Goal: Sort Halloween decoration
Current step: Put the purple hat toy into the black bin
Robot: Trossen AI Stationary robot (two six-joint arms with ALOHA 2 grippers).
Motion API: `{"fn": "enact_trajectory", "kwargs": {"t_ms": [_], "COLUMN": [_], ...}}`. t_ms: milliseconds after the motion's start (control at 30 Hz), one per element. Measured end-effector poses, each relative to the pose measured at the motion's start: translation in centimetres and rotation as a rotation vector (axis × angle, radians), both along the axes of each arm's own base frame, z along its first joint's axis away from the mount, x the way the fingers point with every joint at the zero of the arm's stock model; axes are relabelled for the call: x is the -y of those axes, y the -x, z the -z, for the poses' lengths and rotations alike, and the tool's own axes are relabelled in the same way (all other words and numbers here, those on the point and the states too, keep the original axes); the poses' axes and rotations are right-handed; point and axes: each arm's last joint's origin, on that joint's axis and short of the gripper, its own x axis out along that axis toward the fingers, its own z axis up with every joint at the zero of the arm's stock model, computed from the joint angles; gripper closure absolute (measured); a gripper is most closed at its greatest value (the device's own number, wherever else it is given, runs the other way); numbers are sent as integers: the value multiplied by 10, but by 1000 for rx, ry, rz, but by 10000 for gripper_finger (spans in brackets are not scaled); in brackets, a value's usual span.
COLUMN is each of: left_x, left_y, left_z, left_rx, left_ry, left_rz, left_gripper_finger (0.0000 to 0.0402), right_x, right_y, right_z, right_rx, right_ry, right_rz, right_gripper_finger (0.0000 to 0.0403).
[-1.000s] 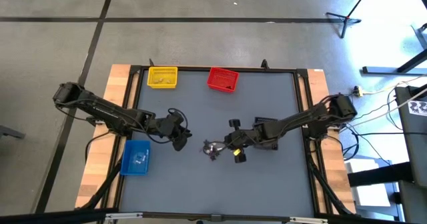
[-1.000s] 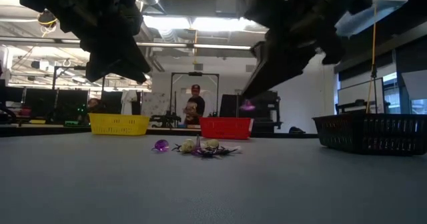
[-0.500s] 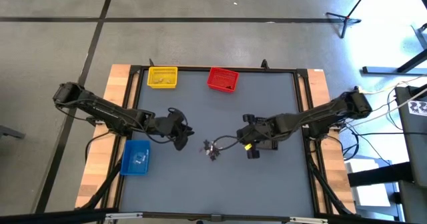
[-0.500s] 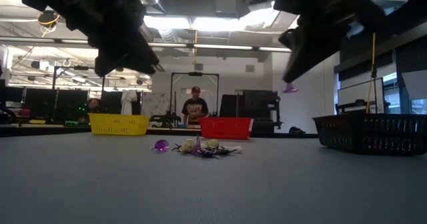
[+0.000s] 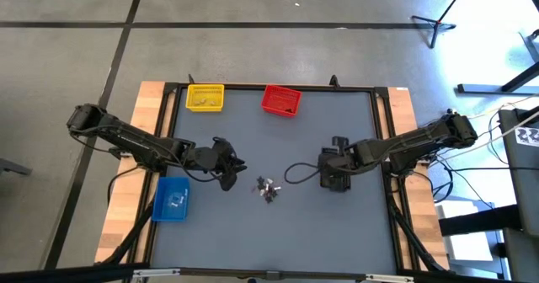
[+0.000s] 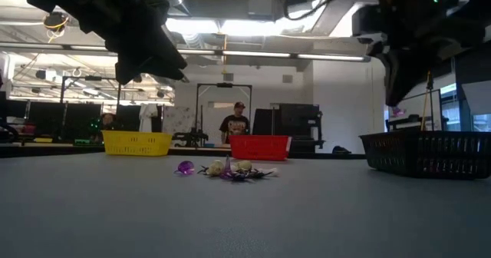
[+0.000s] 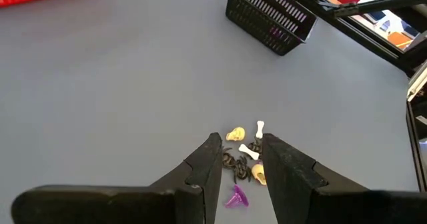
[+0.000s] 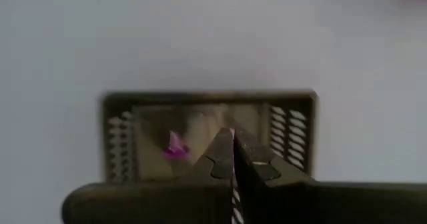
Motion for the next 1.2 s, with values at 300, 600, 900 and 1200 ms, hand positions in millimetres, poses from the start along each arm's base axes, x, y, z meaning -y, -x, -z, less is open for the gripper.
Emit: {"fn": "enact_trajectory", "kwargs": {"t_ms": [300, 600, 900, 1200], "left_x": [0, 9, 28, 35], "left_y": [0, -2, -10, -22], "left_z": [0, 7, 21, 46], "left_rx": [-1, -46, -69, -118], "left_ry": [5, 2, -220, -254], "left_rz": [8, 123, 332, 364], "left_gripper_finger": [302, 302, 302, 302], "right_x": [1, 2, 2, 2], "right_y": [7, 8, 8, 8], "right_z": [2, 2, 2, 2], "right_rx": [-77, -84, -84, -76], "right_ry": [-2, 26, 26, 24], "right_rz": [14, 17, 16, 16], "right_gripper_finger": [403, 391, 318, 295]}}
